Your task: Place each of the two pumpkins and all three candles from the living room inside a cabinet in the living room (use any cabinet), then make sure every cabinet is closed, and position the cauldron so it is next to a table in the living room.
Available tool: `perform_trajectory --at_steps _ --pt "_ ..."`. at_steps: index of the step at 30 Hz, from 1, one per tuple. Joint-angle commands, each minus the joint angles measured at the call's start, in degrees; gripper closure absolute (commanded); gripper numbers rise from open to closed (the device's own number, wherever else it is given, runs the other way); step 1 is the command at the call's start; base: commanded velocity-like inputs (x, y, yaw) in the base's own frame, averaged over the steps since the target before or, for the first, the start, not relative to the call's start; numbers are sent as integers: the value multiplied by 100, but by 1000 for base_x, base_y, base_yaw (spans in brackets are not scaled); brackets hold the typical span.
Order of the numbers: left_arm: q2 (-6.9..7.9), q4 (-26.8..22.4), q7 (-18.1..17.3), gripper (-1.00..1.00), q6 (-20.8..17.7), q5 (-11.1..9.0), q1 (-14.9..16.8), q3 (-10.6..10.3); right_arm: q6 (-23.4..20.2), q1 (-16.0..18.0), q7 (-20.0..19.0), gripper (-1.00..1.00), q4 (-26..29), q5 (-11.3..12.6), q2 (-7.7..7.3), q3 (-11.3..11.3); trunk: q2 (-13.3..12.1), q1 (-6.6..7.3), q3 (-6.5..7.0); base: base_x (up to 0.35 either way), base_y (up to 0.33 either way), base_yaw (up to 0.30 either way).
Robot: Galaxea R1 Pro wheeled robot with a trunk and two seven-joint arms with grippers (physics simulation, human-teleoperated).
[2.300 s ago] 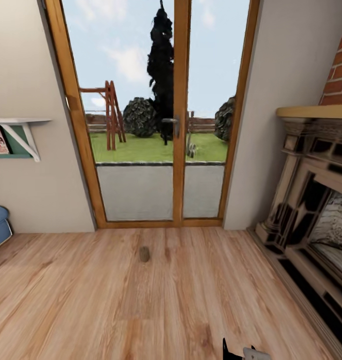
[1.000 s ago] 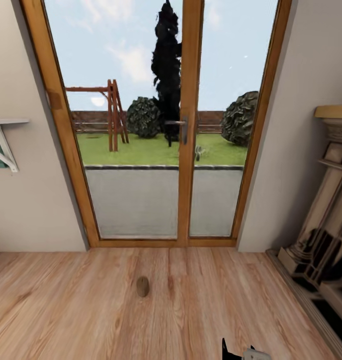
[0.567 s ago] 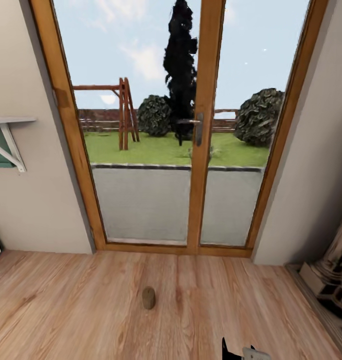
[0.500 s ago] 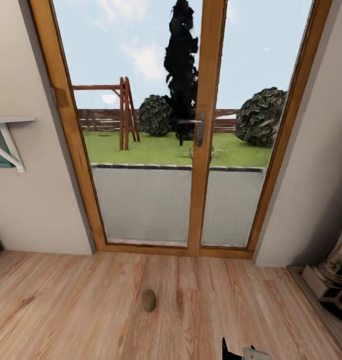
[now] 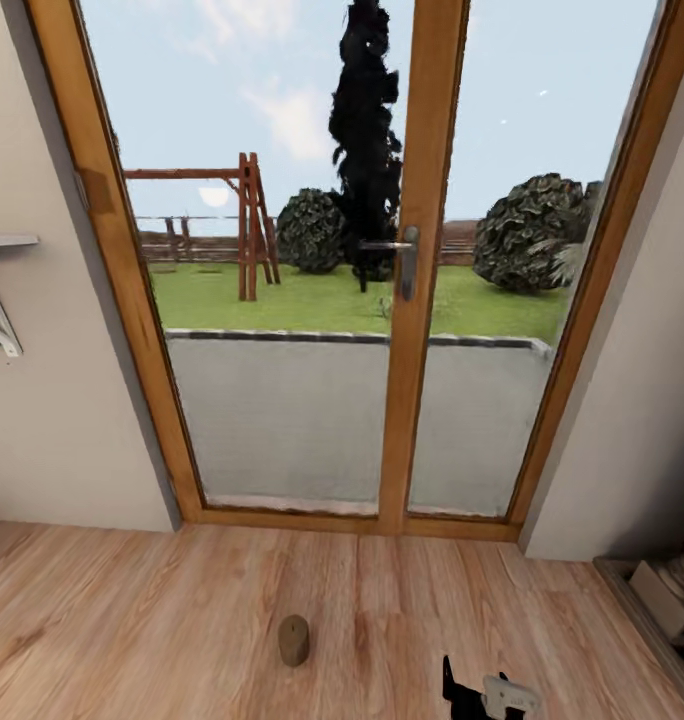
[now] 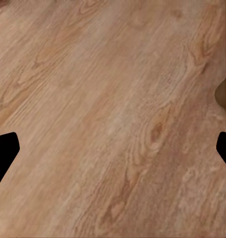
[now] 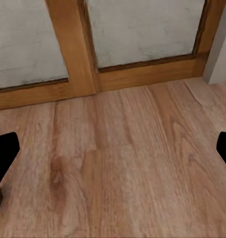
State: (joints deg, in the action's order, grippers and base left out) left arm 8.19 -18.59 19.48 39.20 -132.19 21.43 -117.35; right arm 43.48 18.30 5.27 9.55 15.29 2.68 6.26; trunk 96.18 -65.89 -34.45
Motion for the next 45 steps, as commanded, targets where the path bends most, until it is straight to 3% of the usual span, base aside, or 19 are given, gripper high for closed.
perform_trajectory --at_steps 1,4,6,9,11,13,19,22,26,27,30,32,33,35,37,40,43,45 --pt "-53 -1 52 -100 -27 27 11 -39 2 5 116 -100 240 38 1 34 3 -3 -6 332 0 0" --pt "-218 212 49 -100 -349 107 7 -36 -36 6 278 -100 788 124 4 8 3 -3 -6 332 0 0" --pt "-376 542 45 -100 -807 176 5 -34 -189 6 423 -100 1210 196 1 -3 3 -3 -6 332 0 0" --pt "-688 1212 42 -100 -1829 235 8 -33 -861 6 599 -100 2023 260 -8 -23 3 -3 -6 332 0 0" --pt "-842 1473 45 -100 -2458 252 64 -33 -1386 3 649 -100 2642 270 -10 -33 3 -3 -6 332 0 0" --pt "-920 1568 46 -100 -2838 256 180 -33 -1729 -2 672 -100 3064 275 -11 -38 3 -3 -6 332 0 0" --pt "-1194 1713 53 -100 -4316 263 891 -33 -3080 -358 707 -100 4972 288 -5 -42 3 -3 -6 332 0 0" --pt "-1360 1728 60 -100 -5334 263 1348 -33 -3987 -750 710 -100 6204 290 0 -39 3 -3 -6 332 -2 0" --pt "-1495 1734 65 -100 -6299 264 1941 -28 -5041 -1318 700 -100 7582 335 9 -32 3 -3 -6 332 -37 0" --pt "-1568 1735 68 -100 -6487 264 2226 -29 -5242 -1483 651 -100 7850 471 4 -26 3 -3 -6 332 -64 0" --pt "-1625 1736 97 -100 -6559 264 2428 -29 -5085 -1653 374 -100 7975 592 -7 -19 3 -3 -6 304 -72 0" --pt "-1688 1736 130 -100 -6558 264 2490 -26 -4497 -1932 -43 -100 8011 617 -24 -14 3 -3 -6 141 -46 0" --pt "-1734 1736 138 -100 -6447 264 2519 -25 -3904 -2139 -339 -100 8036 625 -81 -17 3 -3 -6 41 -13 0" --pt "-1742 1736 137 -100 -6250 261 2526 -25 -3749 -2190 -410 -100 8045 627 -124 -18 3 -3 -6 27 -9 0" --pt "-1742 1736 112 -100 -5759 241 2532 5 -3650 -2236 -464 -100 8050 626 -157 -32 43 -25 -24 7 -2 0" --pt "-1742 1736 110 -100 -5768 239 2538 6 -3689 -2241 -443 -100 8052 625 -160 -36 163 -91 -78 1 0 0" --pt "-1737 1739 111 -100 -6508 233 2719 10 -3981 -2234 -389 -100 8053 625 -150 -34 284 -157 -132 0 0 0" --pt "-1737 1743 115 -100 -7351 194 3008 15 -4417 -2204 -375 -100 8054 631 -133 -30 364 -201 -168 0 0 0"
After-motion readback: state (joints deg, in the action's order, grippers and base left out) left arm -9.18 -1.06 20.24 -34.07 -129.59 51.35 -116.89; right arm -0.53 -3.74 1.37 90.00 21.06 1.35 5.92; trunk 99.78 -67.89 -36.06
